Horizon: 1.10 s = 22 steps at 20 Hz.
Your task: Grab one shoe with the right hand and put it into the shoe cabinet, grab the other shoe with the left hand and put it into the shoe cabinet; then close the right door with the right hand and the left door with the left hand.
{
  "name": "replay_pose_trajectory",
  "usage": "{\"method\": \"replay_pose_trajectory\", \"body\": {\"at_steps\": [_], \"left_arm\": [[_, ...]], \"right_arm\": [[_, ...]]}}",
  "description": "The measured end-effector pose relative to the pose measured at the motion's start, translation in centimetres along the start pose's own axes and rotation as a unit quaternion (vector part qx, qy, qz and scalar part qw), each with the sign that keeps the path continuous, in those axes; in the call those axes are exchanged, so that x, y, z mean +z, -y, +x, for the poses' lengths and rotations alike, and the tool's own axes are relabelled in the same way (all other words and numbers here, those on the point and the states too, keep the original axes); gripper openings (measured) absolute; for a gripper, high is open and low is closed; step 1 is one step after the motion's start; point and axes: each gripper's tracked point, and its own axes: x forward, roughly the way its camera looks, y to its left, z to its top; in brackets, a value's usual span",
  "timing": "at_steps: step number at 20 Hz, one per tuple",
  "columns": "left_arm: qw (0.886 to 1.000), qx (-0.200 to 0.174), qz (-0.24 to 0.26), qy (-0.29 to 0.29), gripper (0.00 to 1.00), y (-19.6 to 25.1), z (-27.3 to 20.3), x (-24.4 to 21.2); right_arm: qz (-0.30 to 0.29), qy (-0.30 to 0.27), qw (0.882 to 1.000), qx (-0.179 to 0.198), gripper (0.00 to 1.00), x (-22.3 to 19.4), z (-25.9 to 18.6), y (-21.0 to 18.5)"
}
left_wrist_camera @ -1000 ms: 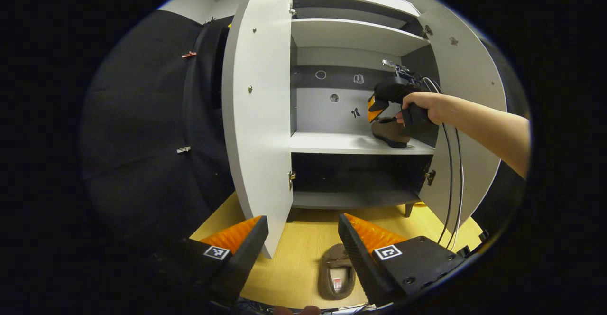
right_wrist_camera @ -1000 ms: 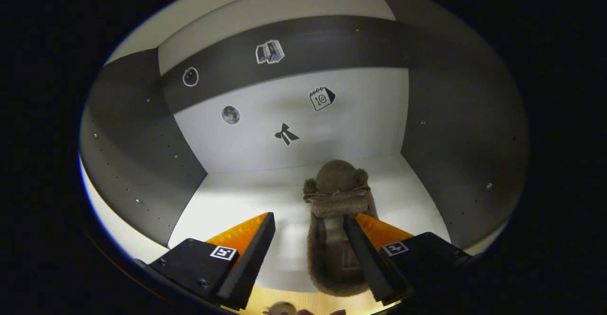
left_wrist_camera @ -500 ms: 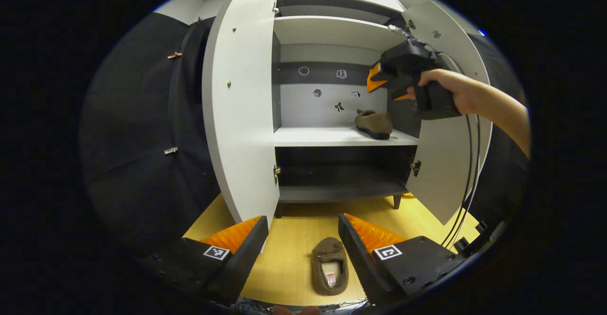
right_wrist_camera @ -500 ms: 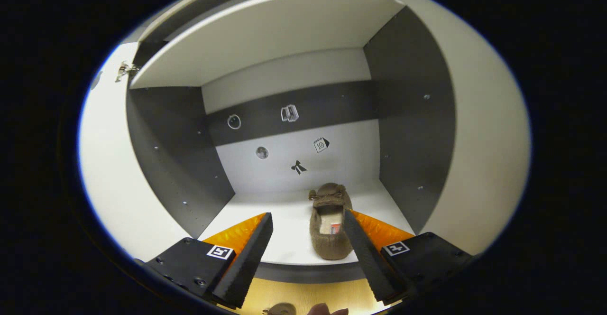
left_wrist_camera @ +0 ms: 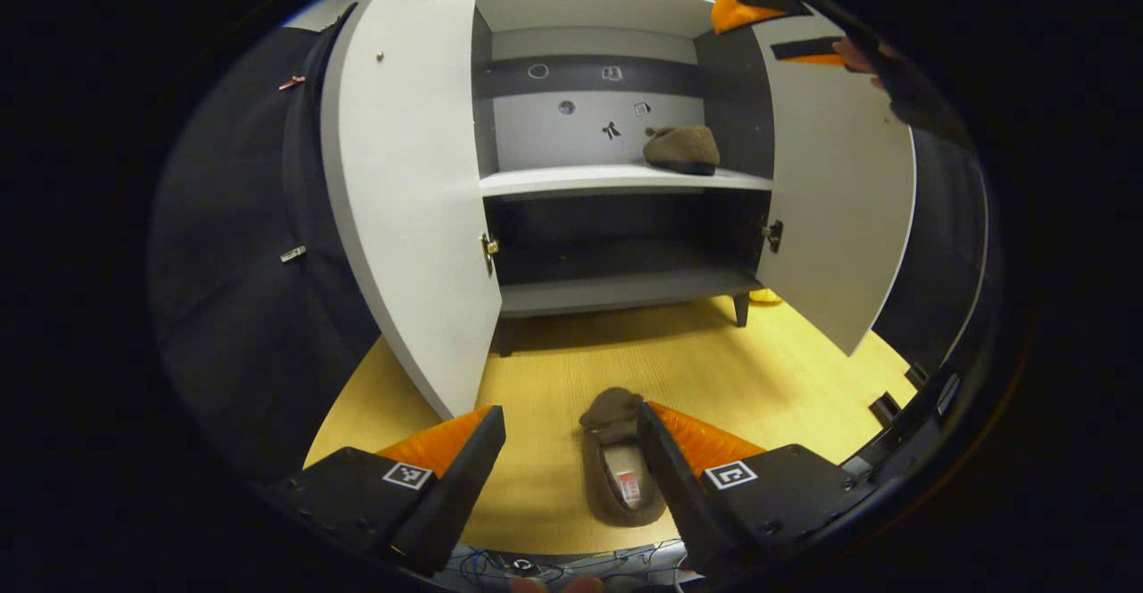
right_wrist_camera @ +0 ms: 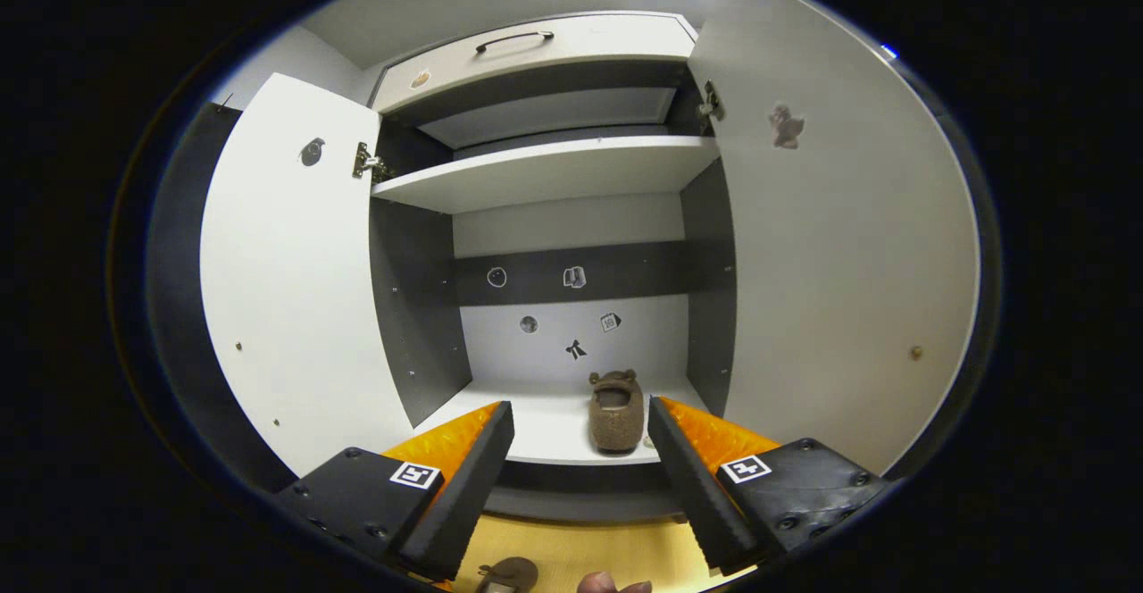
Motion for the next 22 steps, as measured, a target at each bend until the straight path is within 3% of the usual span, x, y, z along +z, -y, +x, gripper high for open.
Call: {"method": "replay_pose_trajectory", "body": {"at_steps": [3,6,9,18,20,22], "left_arm": [[0.999,-0.035,-0.02,-0.035,0.94,1.3,2.8,-2.9],[0.996,-0.034,-0.037,-0.077,0.88,1.4,5.2,-6.2],[0.994,-0.038,-0.024,-0.099,0.84,1.3,7.7,-8.6],[0.996,-0.038,0.053,-0.066,0.73,2.0,14.9,-10.1],[0.995,-0.037,0.065,-0.064,0.66,2.2,15.9,-9.9],[0.994,-0.025,0.084,-0.071,0.47,1.9,16.8,-10.4]], "right_arm": [[-0.005,0.015,1.0,-0.018,0.98,0.8,-2.6,1.6],[-0.007,0.022,0.999,-0.029,0.98,1.2,-4.6,3.5],[-0.005,0.022,0.999,-0.038,0.98,1.1,-6.0,5.1],[-0.024,-0.001,0.997,-0.078,0.98,0.6,-9.0,9.7],[-0.026,-0.002,0.996,-0.087,0.98,0.7,-9.4,10.4],[-0.028,-0.002,0.995,-0.093,0.98,0.5,-9.6,11.0]]}}
